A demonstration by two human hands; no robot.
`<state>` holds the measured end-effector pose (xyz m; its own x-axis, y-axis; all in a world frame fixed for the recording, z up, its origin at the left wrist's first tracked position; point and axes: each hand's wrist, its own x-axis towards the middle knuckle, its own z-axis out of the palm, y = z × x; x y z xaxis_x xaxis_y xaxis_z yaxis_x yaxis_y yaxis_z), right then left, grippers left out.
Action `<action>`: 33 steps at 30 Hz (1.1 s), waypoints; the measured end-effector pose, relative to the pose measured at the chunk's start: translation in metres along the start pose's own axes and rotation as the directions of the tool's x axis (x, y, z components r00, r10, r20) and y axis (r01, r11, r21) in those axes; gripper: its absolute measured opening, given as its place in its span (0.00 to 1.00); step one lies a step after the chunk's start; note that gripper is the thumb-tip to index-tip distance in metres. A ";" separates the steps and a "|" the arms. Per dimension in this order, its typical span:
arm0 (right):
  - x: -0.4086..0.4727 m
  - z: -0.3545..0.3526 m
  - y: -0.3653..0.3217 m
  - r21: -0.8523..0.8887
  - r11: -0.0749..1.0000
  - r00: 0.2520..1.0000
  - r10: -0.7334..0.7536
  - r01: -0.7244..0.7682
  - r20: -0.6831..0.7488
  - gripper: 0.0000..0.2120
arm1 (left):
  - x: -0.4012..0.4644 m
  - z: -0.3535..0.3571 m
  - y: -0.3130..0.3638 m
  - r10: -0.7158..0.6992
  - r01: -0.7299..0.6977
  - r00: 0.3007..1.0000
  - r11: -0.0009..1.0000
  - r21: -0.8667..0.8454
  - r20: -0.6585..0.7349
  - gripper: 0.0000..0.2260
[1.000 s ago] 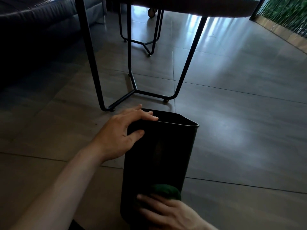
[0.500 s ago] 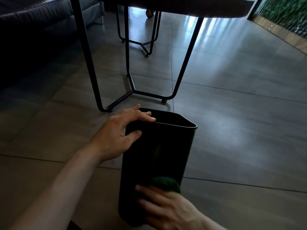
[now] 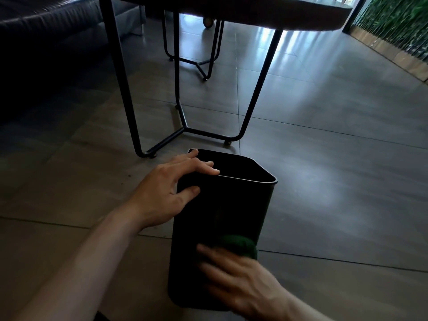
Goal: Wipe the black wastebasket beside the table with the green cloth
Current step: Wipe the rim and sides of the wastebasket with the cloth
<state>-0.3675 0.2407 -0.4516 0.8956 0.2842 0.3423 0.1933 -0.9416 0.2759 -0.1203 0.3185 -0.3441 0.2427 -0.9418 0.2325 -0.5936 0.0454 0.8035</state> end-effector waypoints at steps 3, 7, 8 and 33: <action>-0.012 -0.002 0.003 -0.058 0.997 0.998 -0.047 0.050 0.051 0.13 | 0.000 0.000 0.000 -0.005 0.005 1.000 1.000 -0.002 0.003 0.23; 0.028 -0.035 0.048 0.081 0.977 0.970 0.208 -0.199 -0.126 0.12 | 0.003 -0.001 -0.001 -0.006 0.006 1.000 1.000 -0.001 0.003 0.23; 0.038 -0.041 0.057 0.084 0.961 0.947 0.275 -0.264 -0.165 0.12 | 0.004 0.000 -0.001 0.000 0.000 1.000 1.000 0.006 0.003 0.23; -0.018 -0.002 0.009 -0.017 0.998 0.995 -0.066 0.068 0.077 0.11 | 0.002 0.000 0.000 0.003 -0.003 1.000 1.000 0.009 0.010 0.23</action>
<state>-0.3831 0.2279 -0.4533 0.9090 0.3310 0.2532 0.2467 -0.9171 0.3132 -0.1196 0.3171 -0.3434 0.2335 -0.9448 0.2297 -0.6014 0.0452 0.7976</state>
